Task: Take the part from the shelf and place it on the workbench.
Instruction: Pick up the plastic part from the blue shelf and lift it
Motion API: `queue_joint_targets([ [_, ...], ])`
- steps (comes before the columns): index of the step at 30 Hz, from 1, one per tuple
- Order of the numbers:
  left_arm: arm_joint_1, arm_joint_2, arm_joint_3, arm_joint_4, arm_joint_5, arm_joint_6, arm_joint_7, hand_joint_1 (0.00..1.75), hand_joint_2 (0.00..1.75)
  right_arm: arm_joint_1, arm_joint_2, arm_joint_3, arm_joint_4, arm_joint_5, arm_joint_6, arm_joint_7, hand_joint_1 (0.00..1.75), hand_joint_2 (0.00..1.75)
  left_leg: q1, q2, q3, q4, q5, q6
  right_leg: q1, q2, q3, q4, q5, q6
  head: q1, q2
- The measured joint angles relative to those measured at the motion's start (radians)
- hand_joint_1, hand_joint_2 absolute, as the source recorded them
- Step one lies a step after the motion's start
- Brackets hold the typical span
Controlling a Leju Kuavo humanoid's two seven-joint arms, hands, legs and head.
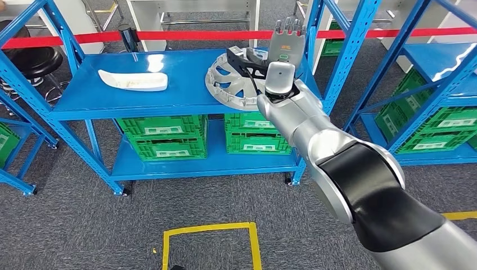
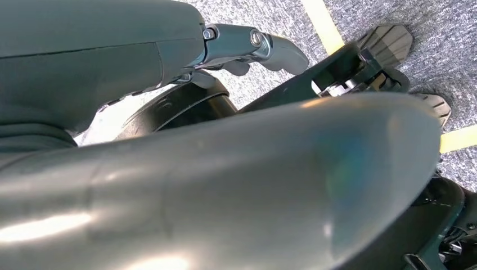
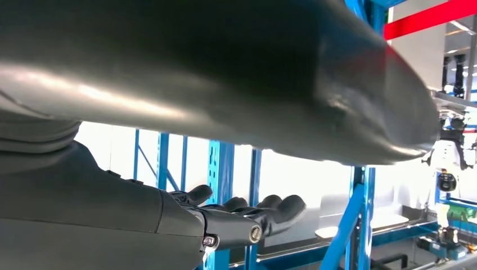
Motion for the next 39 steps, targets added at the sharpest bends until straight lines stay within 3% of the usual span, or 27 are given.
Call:
queue_joint_targets([
  [11,0.0,0.0,-0.006,0.0,-0.007,0.0,0.0,0.0,0.0,0.0,0.0,-0.001,0.0,0.0,0.0,-0.001,0.0,0.0,0.002,0.002,0.005,-0.009,0.003,-0.009,-0.001,0.003,0.0,0.0,-0.002,-0.007,0.0,0.0],
  [15,0.0,-0.001,-0.006,0.0,-0.007,0.0,0.0,0.0,0.0,-0.001,-0.001,-0.001,-0.001,0.001,-0.002,-0.004,0.0,0.0,0.002,0.005,0.023,-0.035,0.005,0.01,-0.004,0.002,0.008,-0.011,-0.001,0.006,0.0,0.0],
  [17,-0.001,-0.002,-0.006,0.0,-0.007,0.0,0.0,0.0,0.0,-0.002,-0.002,-0.001,-0.001,0.003,-0.003,-0.005,0.0,0.0,0.009,0.008,0.04,-0.059,0.016,0.015,-0.004,0.003,-0.016,0.045,-0.034,0.012,0.002,0.0],
  [19,-0.002,-0.002,-0.006,0.0,-0.006,0.0,0.0,0.0,0.0,0.0,-0.004,-0.001,-0.001,0.004,-0.002,-0.007,0.0,0.0,0.011,0.01,0.044,-0.061,0.016,0.015,-0.01,0.003,-0.081,0.175,-0.093,0.021,0.002,0.0],
  [20,-0.001,-0.003,-0.006,0.0,-0.006,0.0,0.0,0.0,0.0,0.005,-0.005,-0.002,-0.001,0.004,-0.002,-0.007,0.0,0.0,0.014,0.01,0.044,-0.059,0.013,0.012,-0.015,0.003,-0.113,0.231,-0.111,0.026,0.002,0.0],
  [21,0.0,-0.003,-0.006,0.0,-0.006,0.0,0.0,0.0,0.0,0.009,-0.006,-0.002,0.0,0.004,-0.002,-0.007,0.0,0.0,0.016,0.009,0.044,-0.055,0.01,0.009,-0.02,0.003,-0.129,0.255,-0.11,0.031,0.003,0.0],
  [22,0.001,-0.003,-0.006,0.0,-0.005,0.0,0.0,0.0,0.0,0.012,-0.008,-0.002,0.0,0.003,-0.002,-0.007,0.0,0.0,0.021,0.009,0.044,-0.049,0.006,0.003,-0.025,0.002,-0.125,0.238,-0.089,0.037,0.003,0.0],
  [25,0.001,-0.002,-0.006,-0.001,-0.005,0.0,0.0,0.0,0.0,0.014,-0.008,-0.002,0.0,0.004,-0.001,-0.008,0.0,0.0,0.033,0.01,0.04,-0.016,-0.018,-0.023,-0.038,-0.005,-0.041,0.058,-0.003,0.053,0.004,0.0],
  [27,0.001,-0.001,-0.006,-0.001,-0.004,0.0,0.0,0.0,0.0,0.015,-0.007,-0.002,0.0,0.004,-0.001,-0.008,0.0,0.0,0.032,0.01,0.037,-0.001,-0.032,-0.04,-0.035,-0.004,-0.018,0.017,0.001,0.04,0.005,0.0],
  [29,0.001,0.0,-0.006,-0.002,-0.004,0.0,0.001,0.0,0.0,0.014,-0.008,-0.003,0.0,0.005,-0.001,-0.008,0.0,0.0,0.032,0.01,0.038,-0.002,-0.035,-0.051,-0.033,0.002,-0.019,0.024,-0.003,0.016,0.006,0.0],
  [31,0.001,0.0,-0.006,-0.002,-0.003,0.0,0.0,0.0,0.0,0.013,-0.007,-0.004,0.0,0.006,-0.002,-0.01,0.0,0.0,0.033,0.008,0.03,0.019,-0.049,-0.06,-0.034,0.004,-0.016,0.024,-0.004,0.001,0.005,0.0],
  [33,0.001,0.0,-0.006,-0.002,-0.002,0.0,-0.001,0.0,0.0,0.012,-0.005,-0.004,0.0,0.008,-0.003,-0.012,0.0,0.0,0.033,0.005,-0.016,0.112,-0.094,-0.063,-0.034,0.006,-0.01,0.022,-0.008,-0.01,0.003,0.0],
  [35,0.0,0.0,-0.006,-0.002,-0.001,0.0,-0.003,0.0,0.0,0.013,-0.005,-0.005,0.0,0.009,-0.003,-0.013,0.0,0.0,0.032,0.004,-0.089,0.24,-0.138,-0.063,-0.03,0.008,-0.006,0.023,-0.014,-0.017,0.002,0.0],
  [36,-0.001,0.0,-0.006,-0.002,0.0,0.0,-0.004,0.0,0.0,0.014,-0.005,-0.005,0.0,0.01,-0.003,-0.013,0.0,0.0,0.031,0.003,-0.114,0.275,-0.139,-0.06,-0.027,0.009,-0.003,0.023,-0.017,-0.019,0.002,0.0],
  [37,-0.002,0.0,-0.006,-0.002,0.0,0.0,-0.004,0.0,0.0,0.015,-0.005,-0.005,0.0,0.01,-0.003,-0.014,0.0,0.0,0.03,0.003,-0.122,0.276,-0.122,-0.056,-0.026,0.011,0.001,0.023,-0.021,-0.02,0.002,0.0],
  [39,-0.002,0.001,-0.006,-0.002,0.001,0.0,-0.004,0.0,0.0,0.015,-0.005,-0.006,0.0,0.009,-0.003,-0.013,0.0,0.0,0.025,0.0,-0.086,0.172,-0.042,-0.042,-0.024,0.014,0.014,0.023,-0.03,-0.018,0.002,0.0],
])
